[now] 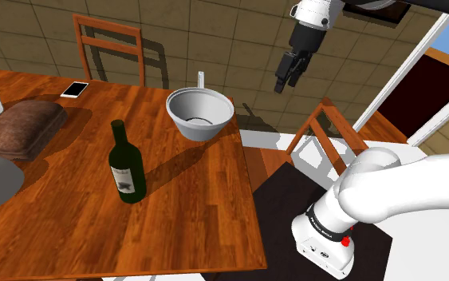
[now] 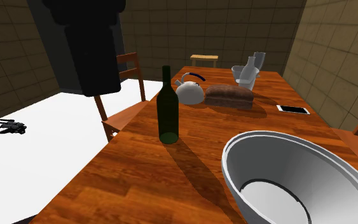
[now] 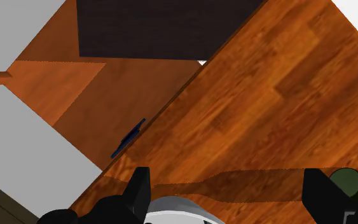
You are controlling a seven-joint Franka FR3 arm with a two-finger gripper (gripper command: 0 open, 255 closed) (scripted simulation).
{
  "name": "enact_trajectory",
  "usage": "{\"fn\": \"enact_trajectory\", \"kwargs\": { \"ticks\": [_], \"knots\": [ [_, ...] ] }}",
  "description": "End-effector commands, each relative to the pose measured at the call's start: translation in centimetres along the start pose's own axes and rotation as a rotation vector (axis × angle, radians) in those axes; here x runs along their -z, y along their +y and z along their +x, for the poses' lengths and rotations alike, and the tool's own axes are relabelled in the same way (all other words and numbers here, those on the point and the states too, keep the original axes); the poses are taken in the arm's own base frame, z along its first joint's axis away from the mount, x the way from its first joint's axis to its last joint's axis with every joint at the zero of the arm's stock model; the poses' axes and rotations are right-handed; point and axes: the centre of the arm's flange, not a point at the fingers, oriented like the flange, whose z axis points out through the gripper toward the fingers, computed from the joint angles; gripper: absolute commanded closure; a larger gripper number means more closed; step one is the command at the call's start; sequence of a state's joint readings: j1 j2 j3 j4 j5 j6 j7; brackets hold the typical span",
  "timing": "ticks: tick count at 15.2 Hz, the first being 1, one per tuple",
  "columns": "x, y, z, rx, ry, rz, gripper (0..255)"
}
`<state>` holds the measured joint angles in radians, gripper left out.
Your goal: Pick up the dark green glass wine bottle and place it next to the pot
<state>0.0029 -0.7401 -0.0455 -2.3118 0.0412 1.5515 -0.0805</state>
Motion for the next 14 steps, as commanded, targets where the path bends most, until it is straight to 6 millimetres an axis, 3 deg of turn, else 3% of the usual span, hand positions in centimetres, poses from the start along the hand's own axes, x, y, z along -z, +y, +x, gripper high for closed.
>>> {"fn": "enact_trajectory", "kwargs": {
  "ticks": [1,14],
  "knots": [
    [0.0,0.0,0.0,0.0,0.0,0.0,0],
    [-4.5,-14.2,8.8,0.082,0.044,-0.038,0]
  ]
}}
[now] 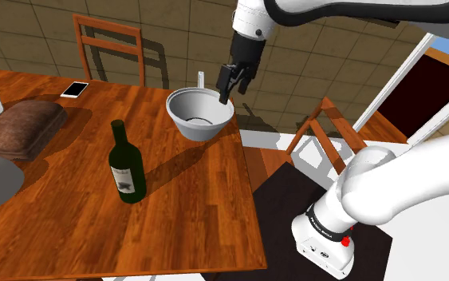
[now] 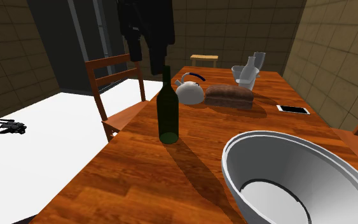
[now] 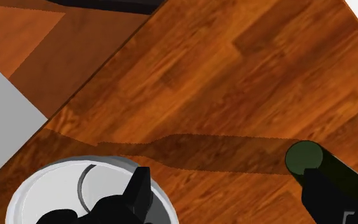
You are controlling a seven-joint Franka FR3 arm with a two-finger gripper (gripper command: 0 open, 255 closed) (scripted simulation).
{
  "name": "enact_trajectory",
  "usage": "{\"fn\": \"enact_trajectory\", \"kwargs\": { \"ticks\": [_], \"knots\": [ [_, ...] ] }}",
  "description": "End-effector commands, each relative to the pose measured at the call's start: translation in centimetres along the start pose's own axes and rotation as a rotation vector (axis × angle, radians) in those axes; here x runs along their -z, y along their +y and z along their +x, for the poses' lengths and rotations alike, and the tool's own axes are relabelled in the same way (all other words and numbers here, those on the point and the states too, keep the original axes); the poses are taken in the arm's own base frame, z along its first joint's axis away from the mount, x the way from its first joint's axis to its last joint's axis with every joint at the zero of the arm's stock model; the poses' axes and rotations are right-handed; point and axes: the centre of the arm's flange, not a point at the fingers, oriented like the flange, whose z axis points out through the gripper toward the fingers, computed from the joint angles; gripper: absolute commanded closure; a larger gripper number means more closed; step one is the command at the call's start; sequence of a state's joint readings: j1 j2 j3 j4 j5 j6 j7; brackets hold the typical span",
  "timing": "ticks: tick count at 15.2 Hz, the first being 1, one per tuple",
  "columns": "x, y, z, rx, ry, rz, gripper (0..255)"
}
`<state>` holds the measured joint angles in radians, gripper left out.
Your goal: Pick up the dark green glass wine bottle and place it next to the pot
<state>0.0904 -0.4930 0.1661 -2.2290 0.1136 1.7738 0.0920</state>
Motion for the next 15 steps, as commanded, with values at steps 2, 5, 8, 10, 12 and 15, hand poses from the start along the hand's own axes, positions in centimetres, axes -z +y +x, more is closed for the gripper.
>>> {"fn": "enact_trajectory", "kwargs": {
  "ticks": [2,5,8,10,12,15],
  "knots": [
    [-1.0,-3.3,2.2,0.019,0.011,-0.008,0],
    [-2.0,-6.5,4.2,0.038,0.021,-0.017,0],
    [-3.0,-9.8,6.2,0.057,0.032,-0.025,0],
    [-3.7,-12.0,7.5,0.069,0.038,-0.031,0],
    [-4.4,-14.2,8.8,0.082,0.045,-0.037,0],
    [-5.5,-17.6,10.7,0.101,0.056,-0.046,0]
  ]
}}
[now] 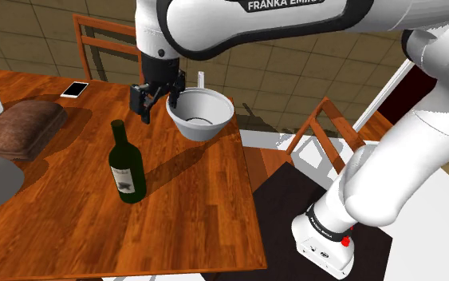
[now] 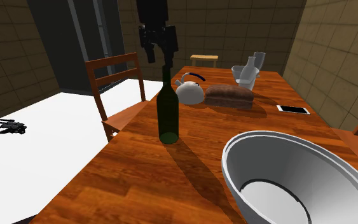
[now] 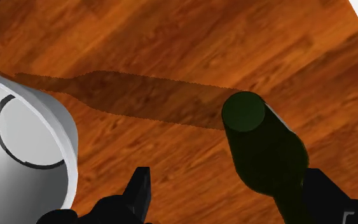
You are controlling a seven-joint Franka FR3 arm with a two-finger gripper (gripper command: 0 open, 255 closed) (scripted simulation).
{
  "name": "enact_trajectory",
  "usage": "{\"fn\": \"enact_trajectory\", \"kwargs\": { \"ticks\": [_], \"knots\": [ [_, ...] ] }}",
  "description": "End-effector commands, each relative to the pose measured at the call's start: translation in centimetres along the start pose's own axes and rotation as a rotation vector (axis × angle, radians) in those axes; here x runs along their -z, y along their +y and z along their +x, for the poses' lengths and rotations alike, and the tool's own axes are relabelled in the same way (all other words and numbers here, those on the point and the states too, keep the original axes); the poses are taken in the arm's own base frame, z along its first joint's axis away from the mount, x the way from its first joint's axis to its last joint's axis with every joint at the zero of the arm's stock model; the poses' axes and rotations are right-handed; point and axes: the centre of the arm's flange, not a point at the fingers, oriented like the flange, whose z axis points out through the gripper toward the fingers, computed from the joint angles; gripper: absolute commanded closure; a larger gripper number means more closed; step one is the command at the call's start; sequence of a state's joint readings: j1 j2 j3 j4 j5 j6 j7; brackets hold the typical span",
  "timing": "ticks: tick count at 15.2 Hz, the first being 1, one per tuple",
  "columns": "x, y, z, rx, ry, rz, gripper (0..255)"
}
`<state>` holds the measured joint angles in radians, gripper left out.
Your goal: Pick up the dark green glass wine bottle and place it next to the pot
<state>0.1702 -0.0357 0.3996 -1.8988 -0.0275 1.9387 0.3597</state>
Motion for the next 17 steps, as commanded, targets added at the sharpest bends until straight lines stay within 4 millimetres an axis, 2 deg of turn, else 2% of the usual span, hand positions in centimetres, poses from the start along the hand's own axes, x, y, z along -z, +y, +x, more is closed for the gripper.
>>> {"fn": "enact_trajectory", "kwargs": {
  "ticks": [1,6,7,14,17],
  "knots": [
    [-0.6,-2.0,1.5,0.012,0.007,-0.006,0],
    [-2.3,-7.4,4.9,0.043,0.024,-0.02,0],
    [-2.5,-7.8,5.2,0.046,0.026,-0.021,0],
    [-6.5,-7.7,5.3,0.046,0.026,-0.021,0],
    [-6.5,-7.7,5.3,0.046,0.026,-0.021,0]
  ]
}}
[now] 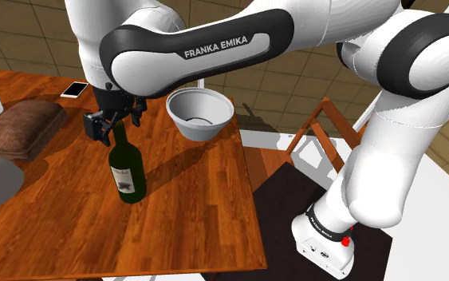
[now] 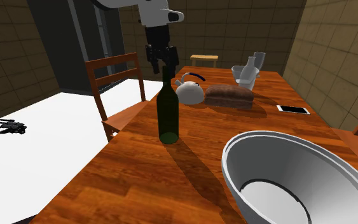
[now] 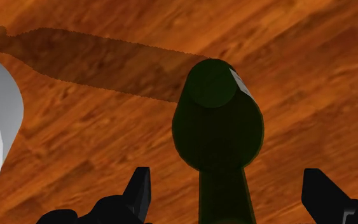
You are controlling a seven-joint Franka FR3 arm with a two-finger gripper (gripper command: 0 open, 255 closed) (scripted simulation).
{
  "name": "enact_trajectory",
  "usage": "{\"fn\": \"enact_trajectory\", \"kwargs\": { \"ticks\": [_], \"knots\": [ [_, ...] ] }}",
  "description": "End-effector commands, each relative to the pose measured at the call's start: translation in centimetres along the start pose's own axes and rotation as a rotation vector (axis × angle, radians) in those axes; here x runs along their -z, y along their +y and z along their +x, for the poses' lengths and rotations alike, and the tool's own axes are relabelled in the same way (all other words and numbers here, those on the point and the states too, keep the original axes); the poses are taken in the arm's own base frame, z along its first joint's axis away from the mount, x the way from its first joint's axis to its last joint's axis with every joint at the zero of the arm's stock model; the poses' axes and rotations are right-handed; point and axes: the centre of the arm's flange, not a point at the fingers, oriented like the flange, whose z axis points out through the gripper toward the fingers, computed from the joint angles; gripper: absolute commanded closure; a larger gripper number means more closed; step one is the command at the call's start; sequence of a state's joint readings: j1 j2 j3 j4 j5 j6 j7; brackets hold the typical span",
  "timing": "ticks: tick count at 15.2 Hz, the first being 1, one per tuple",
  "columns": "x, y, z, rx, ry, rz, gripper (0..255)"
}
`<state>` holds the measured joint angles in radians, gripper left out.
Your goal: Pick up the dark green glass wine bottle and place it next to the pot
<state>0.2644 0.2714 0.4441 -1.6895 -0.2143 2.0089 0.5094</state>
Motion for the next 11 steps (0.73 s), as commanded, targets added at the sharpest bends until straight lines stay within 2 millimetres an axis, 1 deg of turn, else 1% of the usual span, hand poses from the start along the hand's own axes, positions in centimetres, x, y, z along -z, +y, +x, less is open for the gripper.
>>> {"fn": "enact_trajectory", "kwargs": {
  "ticks": [1,5,6,11],
  "knots": [
    [-0.06,-0.01,0.0,0.0,0.0,0.0,0],
    [-0.06,-0.01,0.0,0.0,0.0,0.0,0],
    [-0.06,-0.01,0.0,0.0,0.0,0.0,255],
    [-0.05,0.0,0.0,0.0,0.0,0.0,255]
  ]
}}
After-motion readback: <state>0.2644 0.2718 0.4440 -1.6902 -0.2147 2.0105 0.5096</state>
